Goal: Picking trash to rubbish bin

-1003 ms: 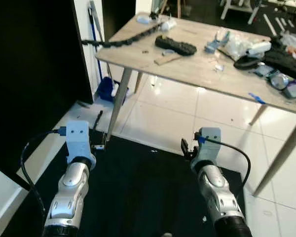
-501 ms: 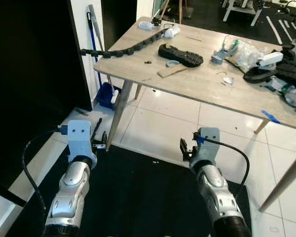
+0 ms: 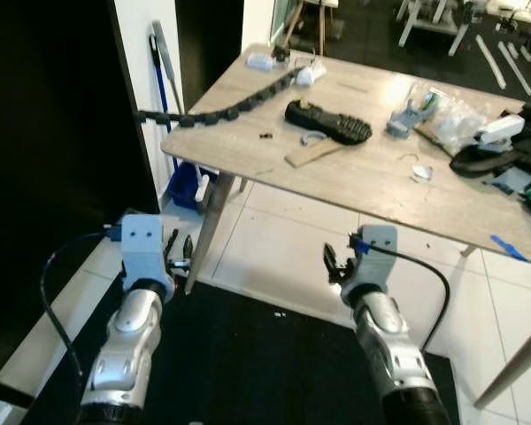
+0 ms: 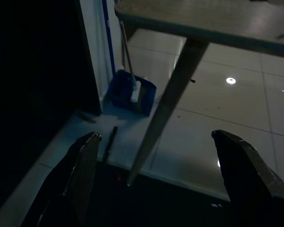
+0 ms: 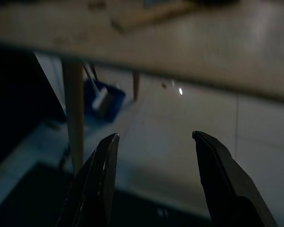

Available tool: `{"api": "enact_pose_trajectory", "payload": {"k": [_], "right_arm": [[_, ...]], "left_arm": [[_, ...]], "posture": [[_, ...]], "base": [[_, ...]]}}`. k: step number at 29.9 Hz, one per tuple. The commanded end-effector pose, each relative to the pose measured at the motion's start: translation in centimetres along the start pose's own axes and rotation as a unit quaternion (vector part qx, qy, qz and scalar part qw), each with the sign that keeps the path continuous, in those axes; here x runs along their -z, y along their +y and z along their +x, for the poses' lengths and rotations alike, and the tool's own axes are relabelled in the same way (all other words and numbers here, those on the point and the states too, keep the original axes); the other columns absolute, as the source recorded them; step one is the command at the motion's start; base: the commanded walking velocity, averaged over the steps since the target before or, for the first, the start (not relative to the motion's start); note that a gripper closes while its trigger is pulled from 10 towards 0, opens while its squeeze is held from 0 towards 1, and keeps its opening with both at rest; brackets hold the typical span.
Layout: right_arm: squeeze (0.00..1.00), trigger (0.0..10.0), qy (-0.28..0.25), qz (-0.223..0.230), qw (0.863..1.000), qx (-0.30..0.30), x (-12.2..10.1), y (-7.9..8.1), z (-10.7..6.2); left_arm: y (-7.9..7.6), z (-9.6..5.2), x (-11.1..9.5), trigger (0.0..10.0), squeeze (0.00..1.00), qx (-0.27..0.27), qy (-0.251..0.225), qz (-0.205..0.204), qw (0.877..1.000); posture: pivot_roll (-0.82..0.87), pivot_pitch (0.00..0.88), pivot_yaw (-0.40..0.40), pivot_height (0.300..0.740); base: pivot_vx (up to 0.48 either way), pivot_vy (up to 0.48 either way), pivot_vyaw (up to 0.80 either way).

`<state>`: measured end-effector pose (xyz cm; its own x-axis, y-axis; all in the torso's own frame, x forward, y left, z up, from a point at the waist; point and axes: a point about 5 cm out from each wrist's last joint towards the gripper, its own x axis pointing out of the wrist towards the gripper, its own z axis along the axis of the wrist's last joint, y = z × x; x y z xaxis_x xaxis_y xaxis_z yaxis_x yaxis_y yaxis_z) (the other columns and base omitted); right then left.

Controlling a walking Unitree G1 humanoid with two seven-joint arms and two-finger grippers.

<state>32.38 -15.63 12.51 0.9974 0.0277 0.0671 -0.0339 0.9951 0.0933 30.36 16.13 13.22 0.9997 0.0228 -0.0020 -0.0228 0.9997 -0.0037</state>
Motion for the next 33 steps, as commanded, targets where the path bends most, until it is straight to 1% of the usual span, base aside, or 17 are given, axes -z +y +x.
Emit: {"api": "enact_pose_trajectory", "payload": {"k": [1, 3, 4, 8, 11, 14, 21, 27, 30, 33], "right_arm": [[0.00, 10.0, -0.042, 0.000, 0.999, -0.002, -1.7, -0.2, 0.2], [0.00, 10.0, -0.065, -0.009, 0.998, -0.001, -2.7, -0.2, 0.5], [0.00, 10.0, -0.065, -0.009, 0.998, -0.001, -2.7, -0.2, 0.5], [0.00, 10.0, -0.095, -0.048, 0.994, 0.004, -4.6, -0.5, 1.2], [0.00, 10.0, -0.107, -0.061, 0.992, 0.009, -5.7, -1.0, 1.4], [0.00, 10.0, -0.111, -0.070, 0.991, 0.012, -6.2, -1.4, 1.5], [0.00, 10.0, -0.095, -0.083, 0.992, 0.017, -5.8, -1.7, 1.5], [0.00, 10.0, -0.058, -0.099, 0.993, 0.025, -4.9, -1.8, 1.5], [0.00, 10.0, -0.045, -0.084, 0.995, 0.029, -4.6, -1.8, 1.5], [0.00, 10.0, -0.037, -0.076, 0.996, 0.026, -4.4, -1.7, 1.5]], "left_arm": [[-0.1, 0.1, -0.7, 10.0, 0.00, 0.008, -0.008, 0.004, 1.000], [-0.2, 0.4, -1.6, 10.0, 0.00, 0.010, -0.023, 0.002, 1.000], [-0.2, 0.4, -1.6, 10.0, 0.00, 0.010, -0.023, 0.002, 1.000], [-0.8, 0.8, -4.0, 10.0, 0.00, 0.029, -0.071, -0.020, 0.997], [-1.5, 0.7, -4.9, 10.0, 0.00, 0.049, -0.092, -0.027, 0.994], [-1.8, 0.5, -5.2, 10.0, 0.00, 0.061, -0.098, -0.028, 0.993], [-2.2, 0.3, -5.2, 10.0, 0.00, 0.075, -0.098, -0.028, 0.992], [-2.5, 0.1, -4.7, 10.0, 0.00, 0.085, -0.087, -0.028, 0.992], [-2.6, 0.0, -4.6, 10.0, 0.00, 0.086, -0.084, -0.028, 0.992], [-2.6, -0.1, -4.6, 10.0, 0.00, 0.087, -0.083, -0.028, 0.992]], "posture": [[0.02, 0.157, -0.022, 0.740], [0.02, 0.153, -0.022, 0.740], [0.02, 0.153, -0.022, 0.740], [0.02, 0.146, -0.024, 0.740], [0.02, 0.140, -0.024, 0.740], [0.01, 0.137, -0.024, 0.740], [0.01, 0.130, -0.028, 0.740], [0.01, 0.131, -0.029, 0.740], [0.01, 0.132, -0.031, 0.740], [0.01, 0.134, -0.034, 0.740]], "base": [[0.439, 0.000, 0.00], [0.439, 0.000, 0.00], [0.439, 0.000, 0.00], [0.434, 0.000, 0.00], [0.429, 0.000, 0.00], [0.430, 0.000, 0.00], [0.429, 0.000, 0.00], [0.429, 0.000, 0.00], [0.431, 0.000, 0.00], [0.428, 0.000, -0.80]]}}
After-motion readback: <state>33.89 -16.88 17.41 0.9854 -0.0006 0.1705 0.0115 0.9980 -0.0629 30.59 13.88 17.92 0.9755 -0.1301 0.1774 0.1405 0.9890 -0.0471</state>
